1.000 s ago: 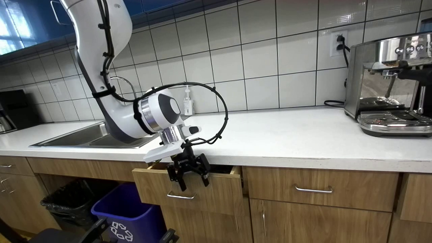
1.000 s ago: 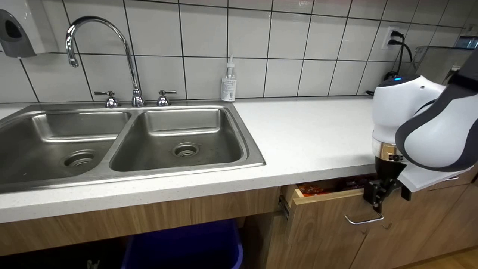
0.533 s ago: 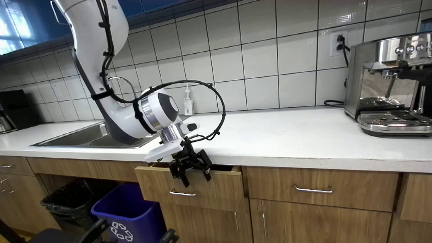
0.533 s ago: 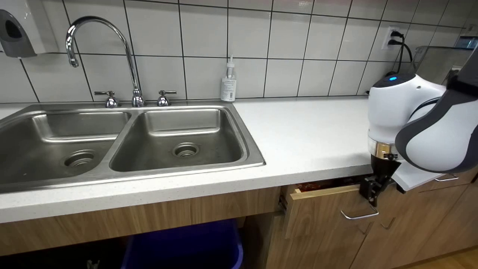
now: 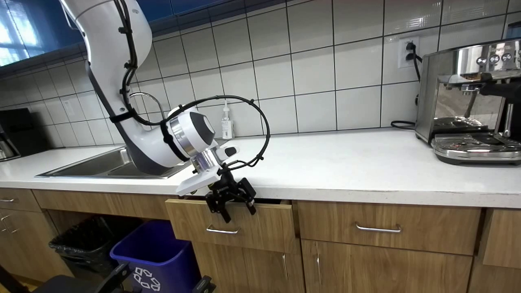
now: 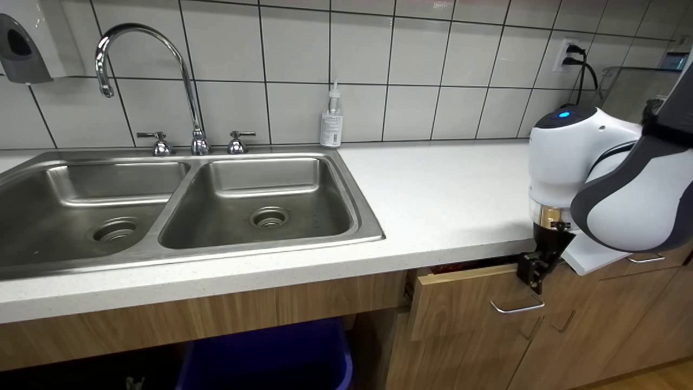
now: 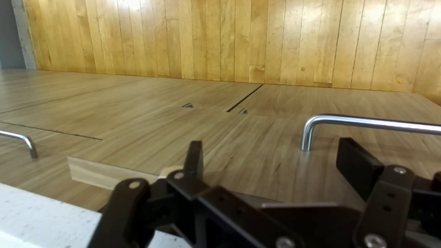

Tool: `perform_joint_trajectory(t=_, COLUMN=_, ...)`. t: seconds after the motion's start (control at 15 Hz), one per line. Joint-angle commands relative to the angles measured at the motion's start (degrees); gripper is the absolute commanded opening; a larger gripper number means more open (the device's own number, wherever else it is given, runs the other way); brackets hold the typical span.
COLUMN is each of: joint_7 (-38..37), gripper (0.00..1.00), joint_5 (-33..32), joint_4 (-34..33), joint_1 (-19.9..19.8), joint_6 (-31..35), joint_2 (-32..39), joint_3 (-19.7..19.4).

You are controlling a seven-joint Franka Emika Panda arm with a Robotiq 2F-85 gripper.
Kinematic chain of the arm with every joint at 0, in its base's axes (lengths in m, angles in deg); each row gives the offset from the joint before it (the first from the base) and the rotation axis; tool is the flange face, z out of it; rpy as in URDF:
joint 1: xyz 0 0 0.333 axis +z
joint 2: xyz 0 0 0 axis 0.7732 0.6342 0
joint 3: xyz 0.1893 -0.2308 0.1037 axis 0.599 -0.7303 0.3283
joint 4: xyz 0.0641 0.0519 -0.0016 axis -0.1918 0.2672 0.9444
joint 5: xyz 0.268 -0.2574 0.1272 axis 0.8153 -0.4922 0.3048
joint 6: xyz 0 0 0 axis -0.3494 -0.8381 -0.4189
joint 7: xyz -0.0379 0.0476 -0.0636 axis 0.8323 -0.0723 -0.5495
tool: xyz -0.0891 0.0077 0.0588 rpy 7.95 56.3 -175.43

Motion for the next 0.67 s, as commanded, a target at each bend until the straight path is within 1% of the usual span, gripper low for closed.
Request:
perform_joint_trajectory(t=0.0, joint_7=-2.43, gripper=1.00, joint_5=-0.22, joint_4=-1.79, joint_1=0.38, joint_6=1.95, joint_2=0.98, joint_3=-0.91)
perform_joint_trajectory(t=0.27, joint_7=-4.01, gripper=1.00, joint_5=-0.27, joint_4=-1.91, joint_1=1.17, joint_6=3.42, joint_2=1.47, joint_3=-2.01)
perform_joint_trajectory(t=0.6, joint_7=-5.20, gripper=1.00, joint_5=0.45, joint_4=-2.34, joint_1=3.79, joint_6=5.80, joint_2=2.88, joint_3=-4.84)
